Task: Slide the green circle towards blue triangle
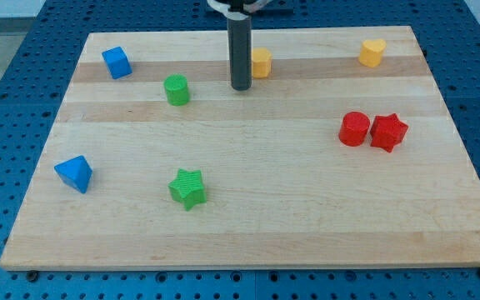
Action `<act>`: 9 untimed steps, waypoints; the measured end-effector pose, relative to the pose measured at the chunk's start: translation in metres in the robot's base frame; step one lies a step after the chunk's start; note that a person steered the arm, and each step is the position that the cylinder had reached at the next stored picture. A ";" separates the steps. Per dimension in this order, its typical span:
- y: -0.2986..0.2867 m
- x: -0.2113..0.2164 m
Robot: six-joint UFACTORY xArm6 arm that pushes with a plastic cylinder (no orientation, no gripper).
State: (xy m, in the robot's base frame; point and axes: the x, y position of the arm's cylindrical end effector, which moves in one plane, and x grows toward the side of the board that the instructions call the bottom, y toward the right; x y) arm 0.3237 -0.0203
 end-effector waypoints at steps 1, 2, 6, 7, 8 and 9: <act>-0.014 -0.011; -0.037 -0.010; -0.146 0.043; -0.171 0.061; -0.190 0.076; -0.174 0.076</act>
